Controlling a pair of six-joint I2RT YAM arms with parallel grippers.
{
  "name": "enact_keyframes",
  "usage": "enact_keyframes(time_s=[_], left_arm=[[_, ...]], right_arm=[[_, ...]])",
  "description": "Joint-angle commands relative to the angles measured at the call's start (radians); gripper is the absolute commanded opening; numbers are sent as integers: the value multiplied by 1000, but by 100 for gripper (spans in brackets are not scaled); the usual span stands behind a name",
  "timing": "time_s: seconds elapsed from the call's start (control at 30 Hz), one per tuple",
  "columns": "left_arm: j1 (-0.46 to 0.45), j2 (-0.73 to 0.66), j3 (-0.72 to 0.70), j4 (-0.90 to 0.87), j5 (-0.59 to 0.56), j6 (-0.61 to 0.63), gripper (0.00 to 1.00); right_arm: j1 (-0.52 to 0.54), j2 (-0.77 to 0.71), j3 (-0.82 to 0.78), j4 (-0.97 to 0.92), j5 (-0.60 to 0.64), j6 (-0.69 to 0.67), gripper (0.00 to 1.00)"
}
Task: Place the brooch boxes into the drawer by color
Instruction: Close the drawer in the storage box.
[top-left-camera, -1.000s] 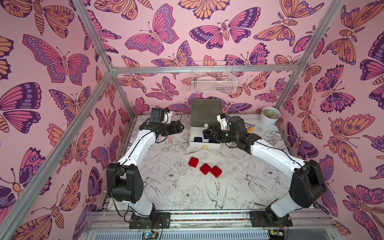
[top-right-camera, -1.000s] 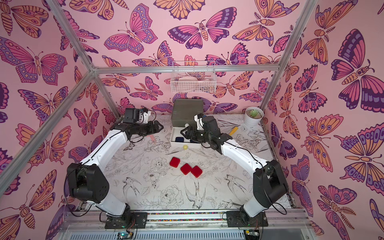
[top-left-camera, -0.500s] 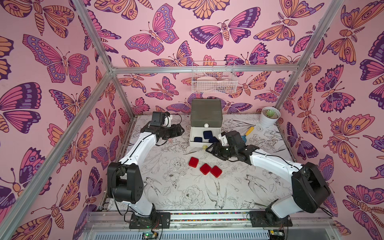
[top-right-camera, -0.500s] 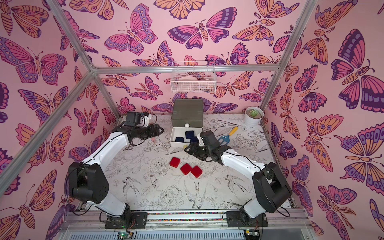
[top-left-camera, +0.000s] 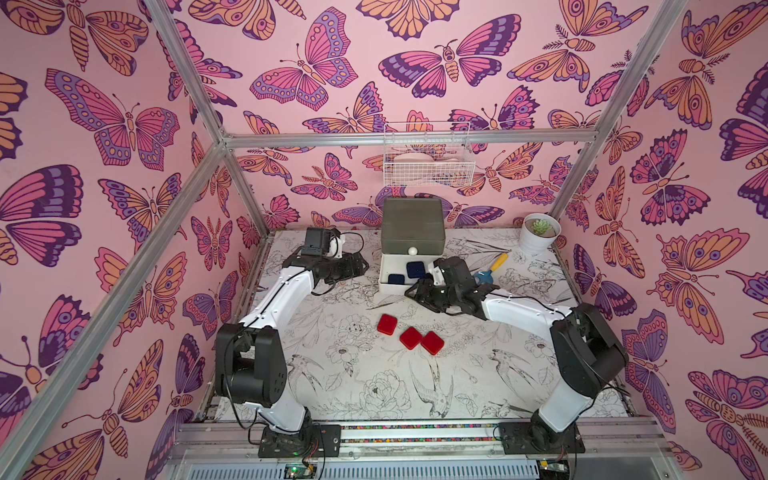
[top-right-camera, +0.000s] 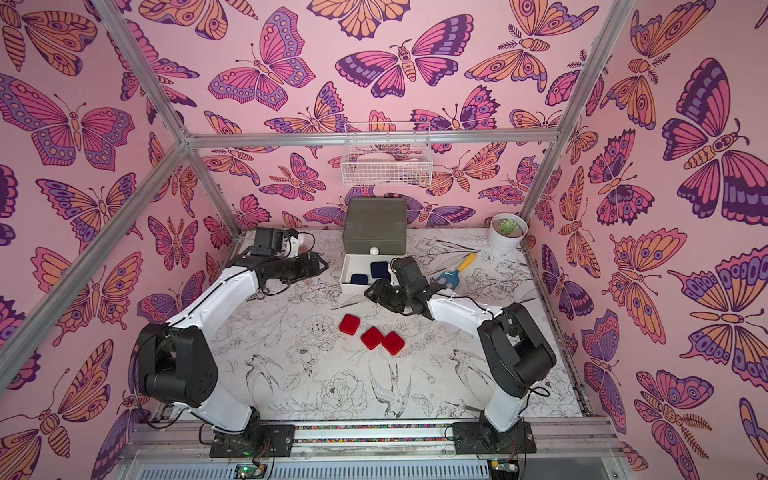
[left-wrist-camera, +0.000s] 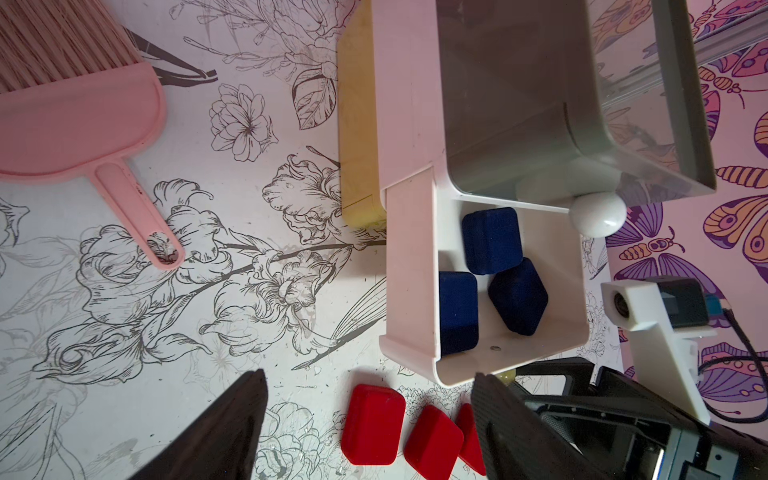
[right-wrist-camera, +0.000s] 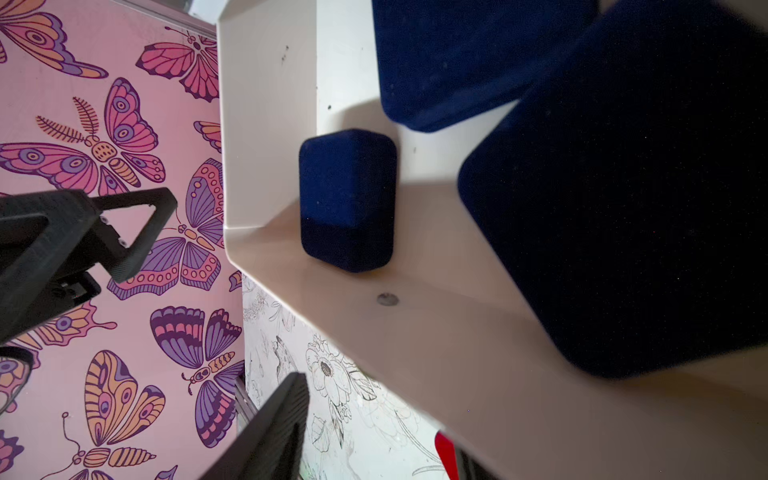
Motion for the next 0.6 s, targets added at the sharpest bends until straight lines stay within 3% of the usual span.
enact_keyframes(time_s=[0.0,0.37,0.57], left_arm=[[7,-10,-26,11,-3,5,84],[7,-30,-53,10,-12,18,84],[7,-32,-58,10,-13,25,84]], right_arm=[[-6,27,38,25,5,-6,57],[-8,49,47,31,32,-7,52],[-8,51,45,37,73,0,42]])
